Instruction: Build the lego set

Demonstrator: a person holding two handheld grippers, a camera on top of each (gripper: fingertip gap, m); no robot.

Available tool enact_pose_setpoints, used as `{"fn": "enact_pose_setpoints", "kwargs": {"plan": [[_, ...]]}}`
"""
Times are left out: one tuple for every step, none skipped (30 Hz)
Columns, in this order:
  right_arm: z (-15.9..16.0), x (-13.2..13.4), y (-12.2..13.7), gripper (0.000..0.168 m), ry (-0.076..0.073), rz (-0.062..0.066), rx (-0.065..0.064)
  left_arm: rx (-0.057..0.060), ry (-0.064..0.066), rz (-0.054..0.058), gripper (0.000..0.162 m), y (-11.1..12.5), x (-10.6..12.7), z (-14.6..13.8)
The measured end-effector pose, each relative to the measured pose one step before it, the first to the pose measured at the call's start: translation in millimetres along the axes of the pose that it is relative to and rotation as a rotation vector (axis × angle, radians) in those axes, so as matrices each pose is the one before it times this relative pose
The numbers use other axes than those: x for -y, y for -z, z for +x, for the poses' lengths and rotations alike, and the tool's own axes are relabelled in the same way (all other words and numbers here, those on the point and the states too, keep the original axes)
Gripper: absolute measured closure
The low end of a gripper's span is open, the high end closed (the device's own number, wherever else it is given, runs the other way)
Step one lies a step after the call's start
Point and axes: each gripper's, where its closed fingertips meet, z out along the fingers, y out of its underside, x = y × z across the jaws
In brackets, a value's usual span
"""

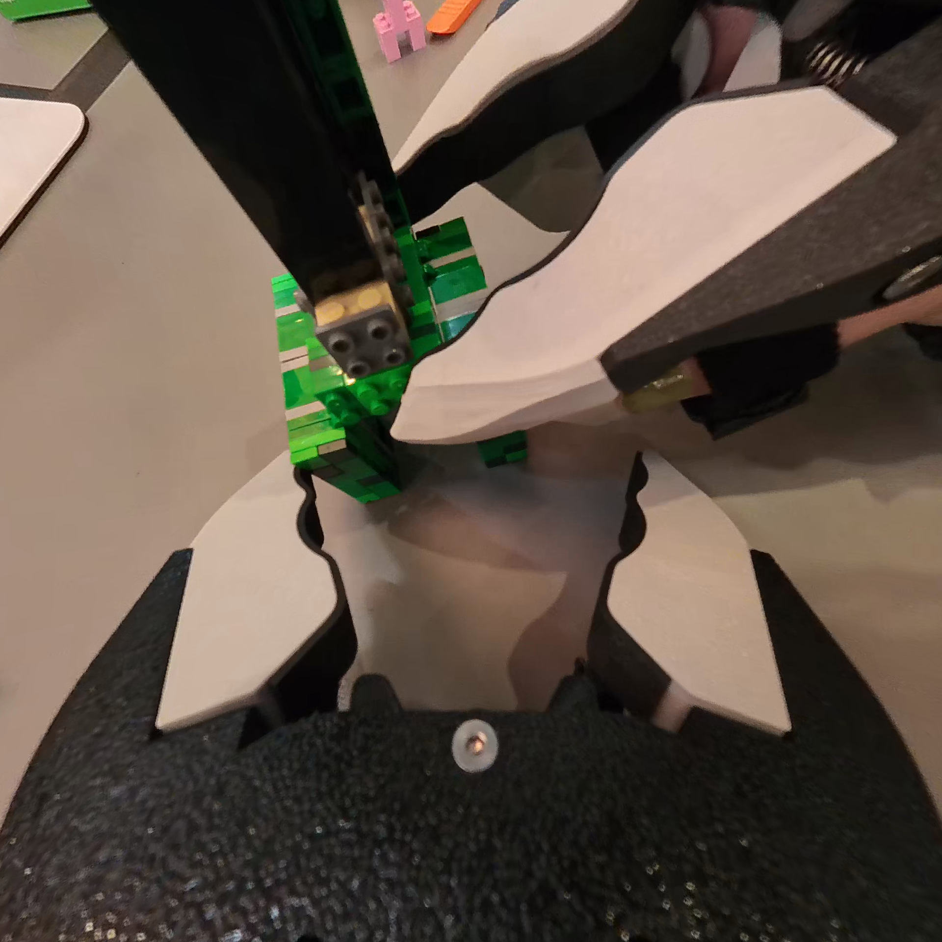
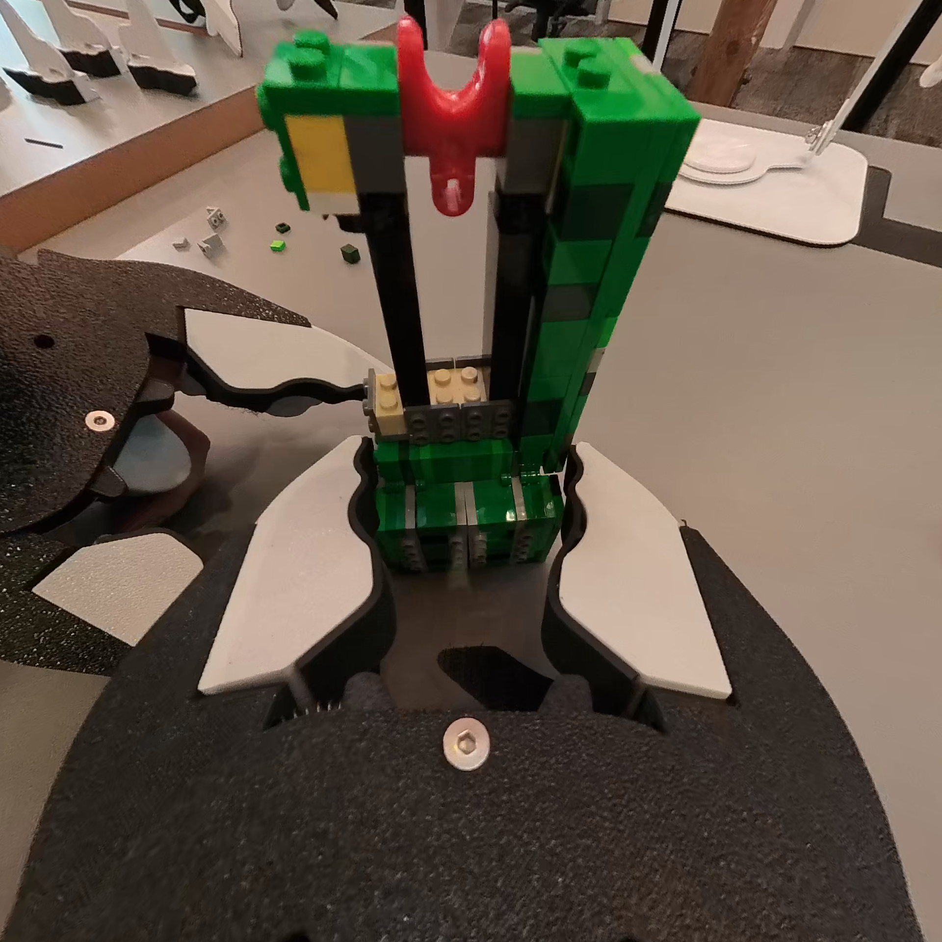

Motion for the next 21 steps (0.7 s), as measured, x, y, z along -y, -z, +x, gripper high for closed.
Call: {"fn": "enact_pose_setpoints", "kwargs": {"plan": [[0.04, -0.15, 0.02, 0.098, 0.0008, -0.0016, 0.0032, -0.0006, -0.0002, 0.0001, 0.047, -0.01, 0.01, 0.06], [0.03, -0.25, 0.11, 0.098, 0.0009, -0.0034, 0.003, -0.0007, 0.0, -0.0001, 0.047, 0.01, -0.01, 0.09], [0.04, -0.03, 0.06, 0.098, 0.0024, -0.0024, 0.0009, -0.0009, -0.0002, 0.0001, 0.047, -0.07, -0.06, 0.11], [-0.15, -0.05, -0.12, 0.099, 0.0043, 0.0001, -0.0003, -0.0002, 0.0004, -0.0004, 0.047, 0.07, -0.1, -0.03], [-0.07, -0.06, -0.04, 0.099, 0.0054, -0.0008, -0.0014, -0.0016, 0.0015, -0.001, 0.047, -0.04, -0.1, -0.02], [-0.08, -0.04, 0.0, 0.099, 0.0064, -0.0016, -0.0028, -0.0018, 0.0015, -0.001, 0.047, -0.08, -0.17, 0.15], [-0.04, 0.11, 0.02, 0.099, 0.0064, -0.0012, -0.0031, -0.0013, 0.0017, -0.0011, 0.047, -0.03, -0.12, -0.05], [-0.04, 0.07, -0.07, 0.099, 0.0029, -0.0009, -0.0016, -0.0012, 0.0012, -0.0007, 0.047, -0.04, -0.05, 0.05], [-0.05, 0.03, -0.07, 0.099, -0.0001, -0.0001, 0.0, -0.0001, 0.0004, -0.0002, 0.047, 0.06, -0.08, -0.03], [0.11, -0.06, -0.07, 0.099, -0.0001, 0.0002, 0.0008, -0.0004, 0.0003, -0.0001, 0.047, -0.05, 0.02, 0.01], [0.0, -0.01, 0.06, 0.099, 0.0002, 0.0002, 0.0005, -0.0003, 0.0001, 0.0, 0.047, 0.11, -0.1, 0.04], [0.06, -0.02, 0.01, 0.099, 0.0009, -0.0001, 0.0, -0.0003, 0.0004, -0.0002, 0.047, -0.05, 0.02, 0.01], [0.02, 0.01, -0.02, 0.099, 0.0017, -0.0013, 0.0, -0.0003, 0.0003, -0.0002, 0.047, 0.01, -0.02, 0.06], [0.01, -0.05, -0.03, 0.099, 0.0012, -0.0007, 0.0002, -0.0002, 0.0002, -0.0001, 0.047, 0.05, -0.07, -0.04], [-0.06, 0.04, -0.02, 0.099, 0.0003, 0.0003, 0.0007, -0.0003, 0.0006, -0.0003, 0.047, -0.04, 0.0, 0.02], [0.1, 0.01, -0.01, 0.099, 0.0, 0.0, 0.001, -0.0003, 0.0003, -0.0001, 0.047, 0.05, -0.06, -0.02], [0.02, 0.04, -0.05, 0.099, 0.0005, 0.0001, 0.0007, -0.0003, 0.0002, -0.0001, 0.047, 0.01, -0.01, 0.05], [0.01, 0.03, -0.06, 0.099, -0.0001, 0.0012, 0.0003, 0.0, 0.0001, 0.0, 0.047, 0.0, -0.01, 0.01], [-0.05, 0.09, -0.03, 0.099, -0.0022, 0.002, -0.0001, -0.0001, 0.0005, -0.0003, 0.047, 0.0, -0.04, -0.09], [0.12, 0.01, 0.05, 0.099, -0.0042, 0.0028, -0.0007, -0.0004, 0.0001, 0.0, 0.047, 0.0, 0.0, 0.06], [0.07, 0.29, -0.07, 0.099, -0.0032, 0.0063, -0.0007, -0.0001, -0.0007, 0.0003, 0.047, 0.0, 0.04, 0.1]]}}
